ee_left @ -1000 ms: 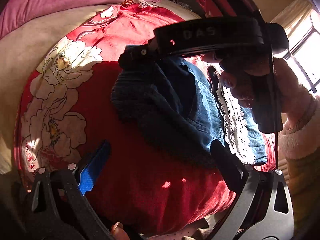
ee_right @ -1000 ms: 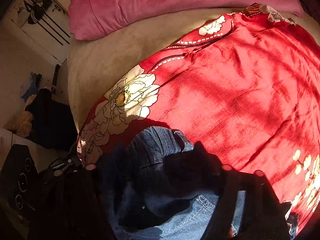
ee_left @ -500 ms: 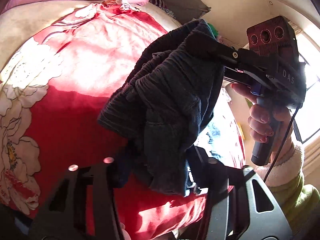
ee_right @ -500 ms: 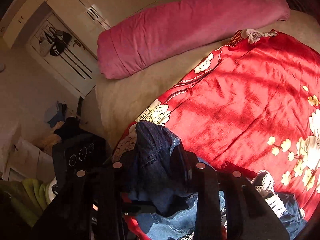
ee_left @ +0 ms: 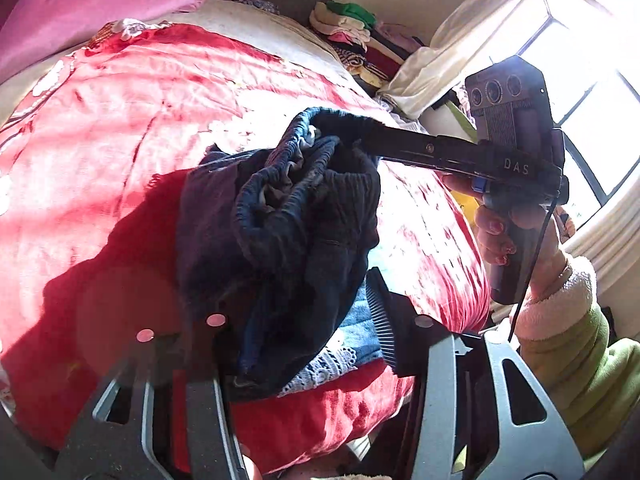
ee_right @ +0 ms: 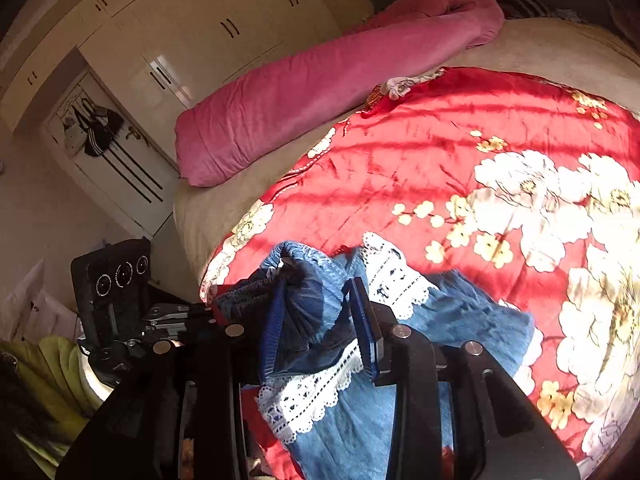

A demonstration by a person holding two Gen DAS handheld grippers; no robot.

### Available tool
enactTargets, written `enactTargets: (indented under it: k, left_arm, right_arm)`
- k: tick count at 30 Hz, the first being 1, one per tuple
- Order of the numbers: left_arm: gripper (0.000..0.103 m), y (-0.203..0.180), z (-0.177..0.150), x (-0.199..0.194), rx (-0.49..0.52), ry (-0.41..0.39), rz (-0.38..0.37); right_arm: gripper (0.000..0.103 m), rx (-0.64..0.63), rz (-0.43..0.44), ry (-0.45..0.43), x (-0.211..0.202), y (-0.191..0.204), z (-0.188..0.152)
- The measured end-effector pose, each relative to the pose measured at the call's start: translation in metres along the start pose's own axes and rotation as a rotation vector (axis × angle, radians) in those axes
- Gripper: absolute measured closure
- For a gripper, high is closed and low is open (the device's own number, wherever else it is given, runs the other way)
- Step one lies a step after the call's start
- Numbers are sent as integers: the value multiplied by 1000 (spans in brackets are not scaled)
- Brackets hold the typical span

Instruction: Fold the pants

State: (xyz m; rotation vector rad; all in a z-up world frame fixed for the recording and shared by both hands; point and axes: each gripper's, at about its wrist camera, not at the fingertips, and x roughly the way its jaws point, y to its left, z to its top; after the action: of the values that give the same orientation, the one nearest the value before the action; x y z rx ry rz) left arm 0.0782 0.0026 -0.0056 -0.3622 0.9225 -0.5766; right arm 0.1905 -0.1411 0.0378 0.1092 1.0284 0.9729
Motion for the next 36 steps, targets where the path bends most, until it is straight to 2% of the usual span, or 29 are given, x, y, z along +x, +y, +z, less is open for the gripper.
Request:
enactTargets:
  k: [8, 10, 11, 13, 14, 15, 17, 19, 22, 26, 28, 30, 31, 33, 34, 36]
  left_arm:
    - [55, -33, -25, 32, 100, 119, -40]
    - [52, -36, -30, 27, 113, 124, -48]
    - [49, -37, -31, 21, 119, 111, -43]
    - [42, -36, -32, 3, 135, 64, -15]
    - [36, -35, -31, -6, 139, 37, 11]
    - [30, -31, -29, -15, 144, 14, 46]
    - [27, -18, -19, -26, 143, -9, 132]
    - [26, 0, -4, -30, 121, -17, 197]
    - [23, 26, 21, -25, 88, 21, 249]
    - [23, 40, 48, -7, 56, 65, 217]
    - [25, 40, 57, 9, 60, 90, 213]
    - [45, 40, 63, 24, 50, 115, 199]
    - [49, 41, 65, 33, 49, 138, 193]
    - [69, 43, 66, 51, 54, 182, 198]
    - [72, 44, 66, 59, 56, 198, 204]
    - [72, 47, 67, 71, 52, 224, 200]
  right_arm:
    - [68, 65, -92, -15, -30, -20, -39]
    - [56, 53, -124, -10, -27, -14, -39]
    - [55, 47, -123, -4, -23, -10, -38]
    - [55, 22, -109, 6, -16, 1, -36]
    - [55, -5, -102, 9, -13, 8, -34]
    - [55, -33, -94, 10, -11, 16, -33]
    - [54, -79, -75, 6, -6, 31, -33]
    - [53, -118, -67, 1, -6, 43, -37]
    - [53, -183, -61, 6, -6, 61, -46]
    - [53, -266, -132, 25, 5, 80, -54]
    - [53, -297, -167, 49, 16, 84, -56]
    - [55, -335, -195, 101, 32, 86, -58]
    - [68, -348, -217, 136, 40, 85, -60]
    - [94, -344, -216, 202, 50, 80, -67]
    - [98, -340, -196, 206, 48, 79, -71]
    - [98, -335, -198, 203, 38, 76, -79]
